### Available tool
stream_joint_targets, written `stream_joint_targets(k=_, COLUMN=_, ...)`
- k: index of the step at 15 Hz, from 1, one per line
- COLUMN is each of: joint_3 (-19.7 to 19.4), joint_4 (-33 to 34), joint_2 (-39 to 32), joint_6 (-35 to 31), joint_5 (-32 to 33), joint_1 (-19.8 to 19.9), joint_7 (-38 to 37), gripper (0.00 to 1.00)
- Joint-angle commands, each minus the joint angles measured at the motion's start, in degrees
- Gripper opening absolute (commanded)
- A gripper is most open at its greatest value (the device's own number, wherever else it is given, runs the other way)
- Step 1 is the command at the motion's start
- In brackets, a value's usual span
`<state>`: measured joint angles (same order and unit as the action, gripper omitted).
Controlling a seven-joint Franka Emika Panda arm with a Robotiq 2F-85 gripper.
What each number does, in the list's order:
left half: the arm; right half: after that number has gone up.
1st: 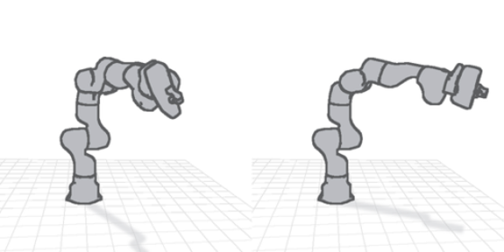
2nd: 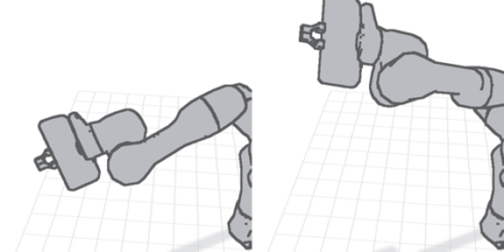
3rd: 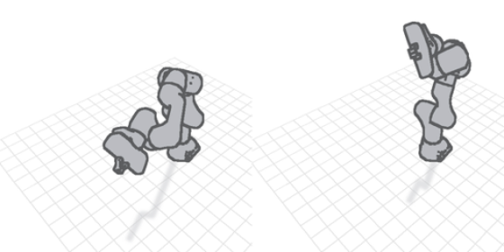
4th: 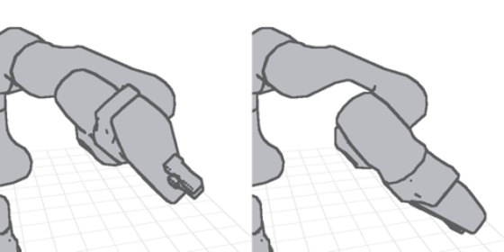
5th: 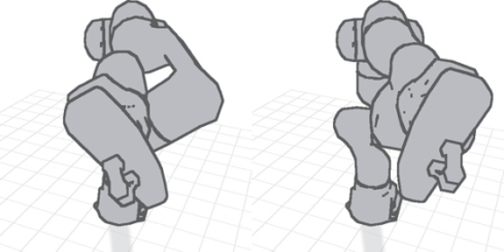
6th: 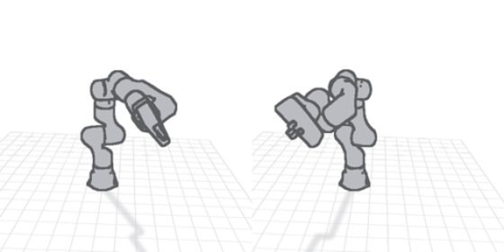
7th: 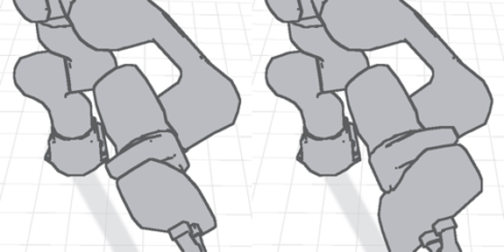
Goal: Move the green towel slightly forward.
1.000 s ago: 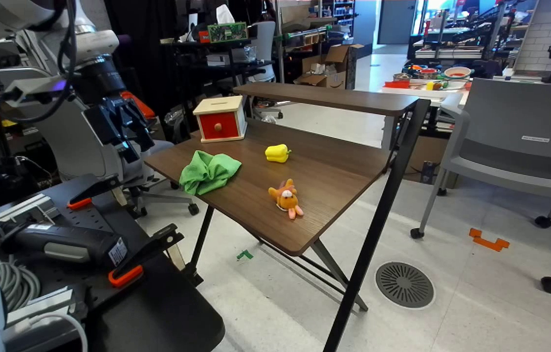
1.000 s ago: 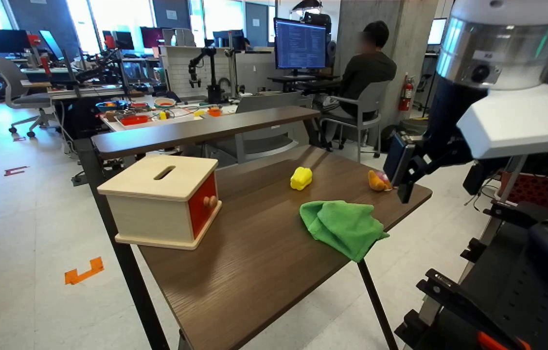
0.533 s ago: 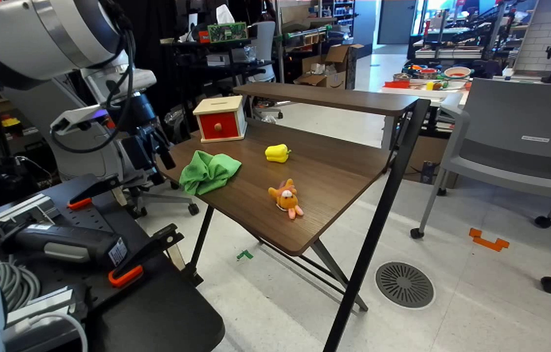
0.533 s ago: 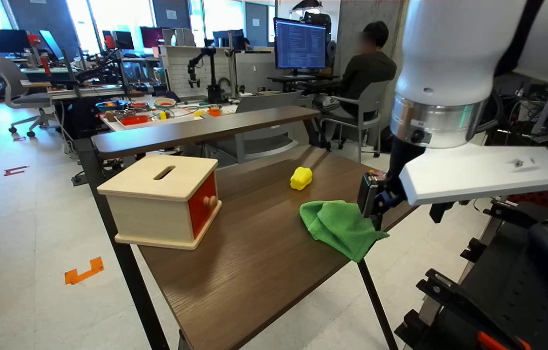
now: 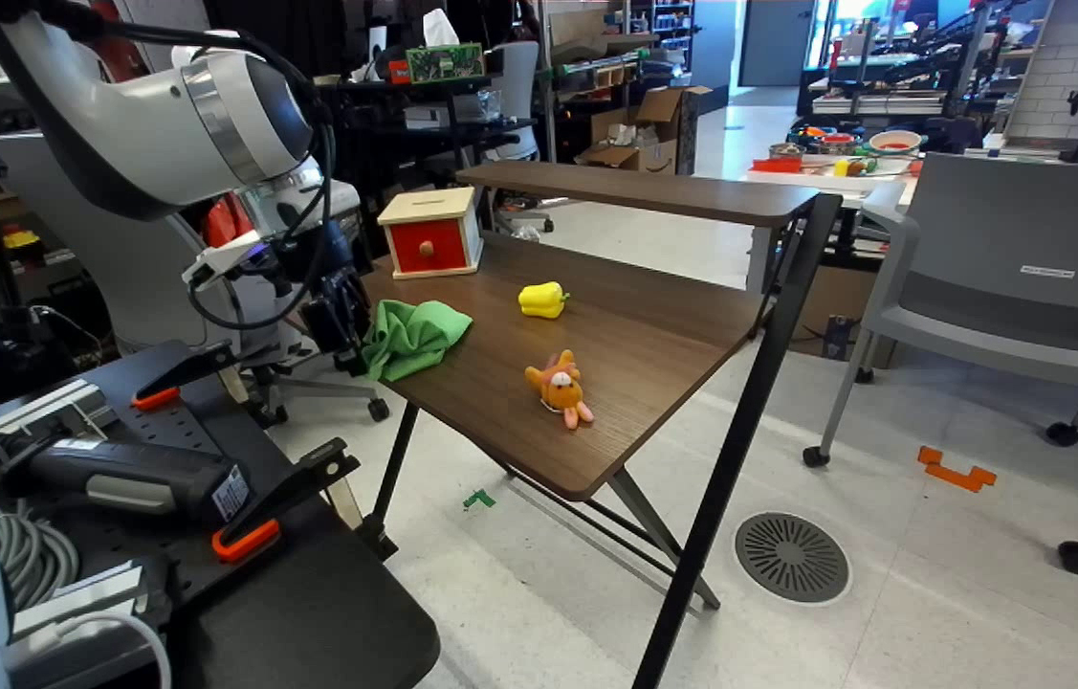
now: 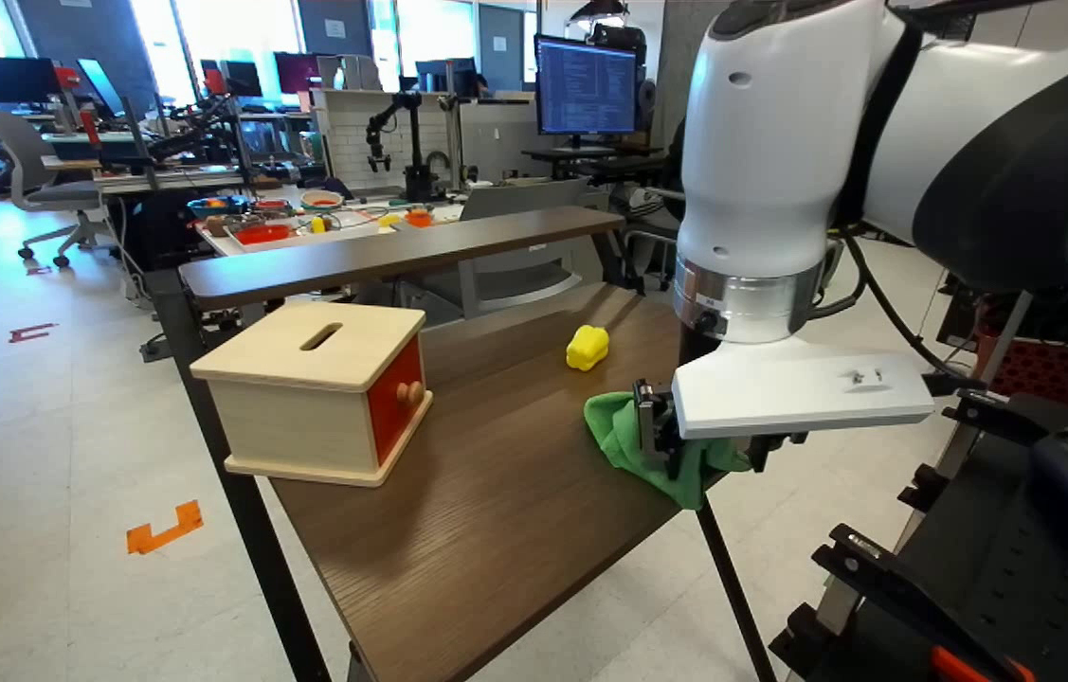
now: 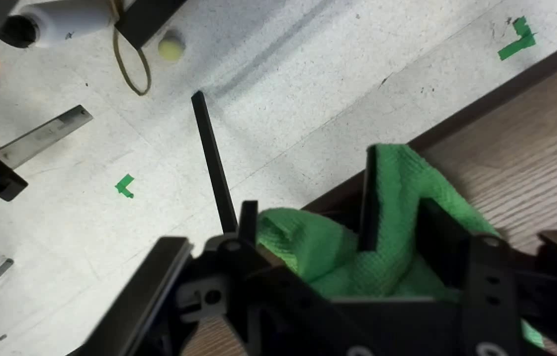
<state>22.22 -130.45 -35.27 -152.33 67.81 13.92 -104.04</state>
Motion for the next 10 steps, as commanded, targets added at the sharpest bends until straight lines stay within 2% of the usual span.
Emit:
stream_joint_targets(k=1, joint_3=-2.5, joint_4=3.8, joint_2=-2.7, joint_6=0.3, joint_5=1.6, joint_1=-2.9, joint_7=-1.6, gripper=0.49)
stream_joint_targets(k=7, joint_3=-2.6, joint_4=4.7, joint_2=-3.1, joint_6=0.0, joint_5=1.5, joint_1=-3.4, joint_7=-1.7, gripper=0.04)
stream_joint_targets(k=8, joint_3=-2.6, joint_4=4.4, joint_2=-2.8, joint_6=-0.1, joint_5=1.5, joint_1=-3.3, joint_7=-1.7, gripper=0.01)
stream_joint_targets(k=10, joint_3=-2.3, joint_4=3.5, joint_2=-1.6, joint_6=-0.2, joint_5=1.5, joint_1=-3.2, joint_7=-1.8, gripper=0.00)
